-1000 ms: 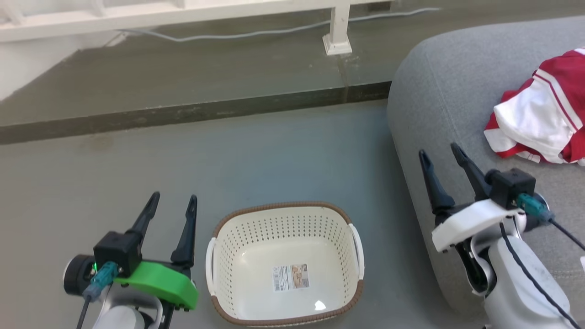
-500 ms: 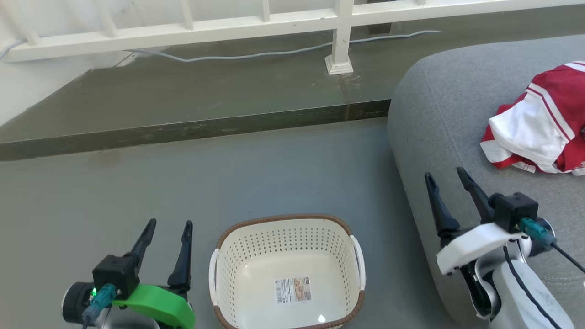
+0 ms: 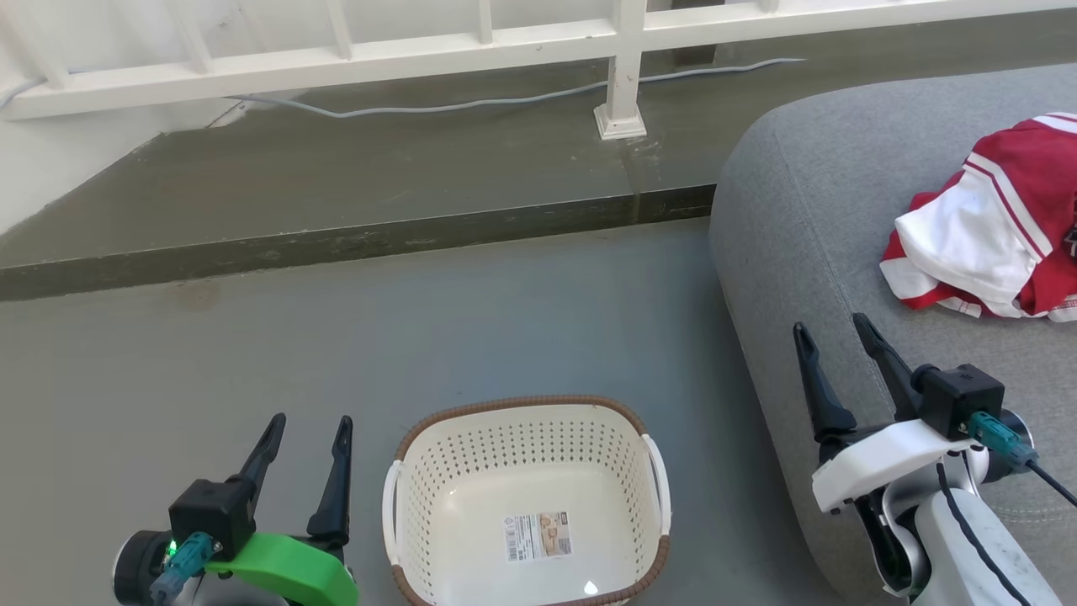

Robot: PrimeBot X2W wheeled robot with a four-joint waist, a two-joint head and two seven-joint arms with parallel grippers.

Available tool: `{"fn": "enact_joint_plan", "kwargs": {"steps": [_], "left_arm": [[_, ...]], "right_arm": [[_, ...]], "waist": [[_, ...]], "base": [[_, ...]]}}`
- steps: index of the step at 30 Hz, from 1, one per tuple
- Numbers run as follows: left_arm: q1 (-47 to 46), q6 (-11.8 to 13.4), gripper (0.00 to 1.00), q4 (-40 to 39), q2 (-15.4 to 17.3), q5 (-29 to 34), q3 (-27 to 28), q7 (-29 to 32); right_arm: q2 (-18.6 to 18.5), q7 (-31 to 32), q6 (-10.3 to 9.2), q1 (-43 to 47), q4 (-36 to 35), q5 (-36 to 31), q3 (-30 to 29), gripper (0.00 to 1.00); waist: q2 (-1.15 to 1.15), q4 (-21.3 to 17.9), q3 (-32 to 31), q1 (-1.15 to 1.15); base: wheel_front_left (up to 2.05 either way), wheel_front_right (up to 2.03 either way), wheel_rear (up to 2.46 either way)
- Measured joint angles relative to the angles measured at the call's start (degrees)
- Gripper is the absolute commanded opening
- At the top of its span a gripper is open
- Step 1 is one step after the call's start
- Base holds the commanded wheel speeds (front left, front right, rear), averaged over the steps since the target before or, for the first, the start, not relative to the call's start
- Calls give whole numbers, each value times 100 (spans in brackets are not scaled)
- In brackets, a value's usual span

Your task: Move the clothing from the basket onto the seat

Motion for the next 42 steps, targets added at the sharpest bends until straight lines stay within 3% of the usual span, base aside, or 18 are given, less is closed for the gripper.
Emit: {"fn": "enact_joint_plan", "kwargs": {"steps": [23,24,34,42], "left_arm": [[62,2,100,-7,-41,45,75,9],[62,2,0,-7,-47,47,75,9],[165,-20,0,240,-225,-118,0,10],[185,-118,0,223,-331,-777,185,108]], "right_arm": [[-26,36,-48,121,-261,10,-21,100],[-26,36,-48,126,-271,10,-21,0],[107,60,-35,341,9,214,-57,0],[160,280,-32,327,26,866,-245,0]], "waist": [[0,-31,23,0],[0,-31,24,0],[0,-17,17,0],[0,13,-1,0]], "base": [[0,0,0],[0,0,0],[0,0,0],[0,0,0]]}}
